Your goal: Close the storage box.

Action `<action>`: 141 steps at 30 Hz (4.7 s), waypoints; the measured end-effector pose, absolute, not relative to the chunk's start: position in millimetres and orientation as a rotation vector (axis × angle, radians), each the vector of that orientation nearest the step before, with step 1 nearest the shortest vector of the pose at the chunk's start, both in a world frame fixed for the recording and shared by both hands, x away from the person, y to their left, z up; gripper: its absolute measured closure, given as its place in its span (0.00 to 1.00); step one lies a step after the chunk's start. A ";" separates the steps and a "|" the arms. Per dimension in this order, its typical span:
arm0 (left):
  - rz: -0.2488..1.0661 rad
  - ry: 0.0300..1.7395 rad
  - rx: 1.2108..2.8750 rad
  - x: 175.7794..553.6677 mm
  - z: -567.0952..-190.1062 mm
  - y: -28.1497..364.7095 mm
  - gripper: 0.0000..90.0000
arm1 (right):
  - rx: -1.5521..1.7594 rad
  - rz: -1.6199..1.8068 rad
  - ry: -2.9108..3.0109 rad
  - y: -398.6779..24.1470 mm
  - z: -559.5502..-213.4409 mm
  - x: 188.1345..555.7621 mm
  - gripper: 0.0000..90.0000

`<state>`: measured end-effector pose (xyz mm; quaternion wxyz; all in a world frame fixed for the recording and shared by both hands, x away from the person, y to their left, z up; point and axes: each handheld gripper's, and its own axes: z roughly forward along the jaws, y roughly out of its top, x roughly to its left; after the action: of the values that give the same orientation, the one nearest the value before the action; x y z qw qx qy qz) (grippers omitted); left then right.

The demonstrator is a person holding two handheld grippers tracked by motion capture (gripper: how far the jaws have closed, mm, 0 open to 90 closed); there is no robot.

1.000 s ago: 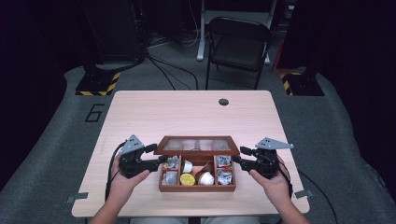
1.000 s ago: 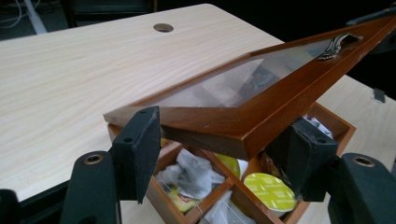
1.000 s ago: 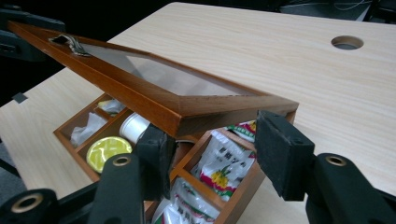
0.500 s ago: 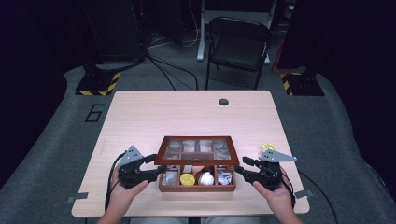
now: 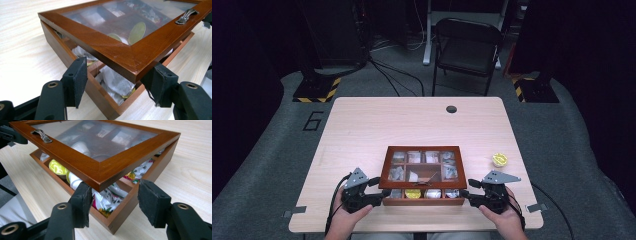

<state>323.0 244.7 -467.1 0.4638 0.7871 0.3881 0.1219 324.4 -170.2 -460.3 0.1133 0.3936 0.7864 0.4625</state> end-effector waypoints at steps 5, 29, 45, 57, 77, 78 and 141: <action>0.273 0.966 1.947 322.5 -474.5 244.6 0.42 | 1.170 1.346 2.317 -171.6 -466.5 322.3 0.49; 0.254 0.979 2.014 318.7 -485.6 239.9 0.42 | 1.138 1.268 2.368 -168.9 -476.3 316.0 0.48; 0.228 0.997 2.034 318.2 -488.9 237.3 0.42 | 1.155 1.232 2.413 -168.1 -480.7 317.9 0.48; 0.213 1.010 2.058 316.3 -490.4 237.6 0.42 | 1.172 1.240 2.415 -168.7 -481.5 318.1 0.47; 0.210 1.030 1.976 316.3 -477.9 244.1 0.40 | 1.165 1.275 2.381 -171.4 -473.5 316.6 0.45; 0.210 1.032 1.971 316.6 -477.1 244.4 0.40 | 1.167 1.279 2.377 -171.3 -471.8 316.8 0.45; 0.275 1.269 1.819 387.9 -493.7 298.3 0.38 | 1.419 1.179 2.151 -220.0 -488.9 391.9 0.41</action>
<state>387.9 298.3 -493.7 0.4380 0.7317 0.5105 0.1108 391.9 -220.0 -488.9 0.1532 0.4949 0.7501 0.4111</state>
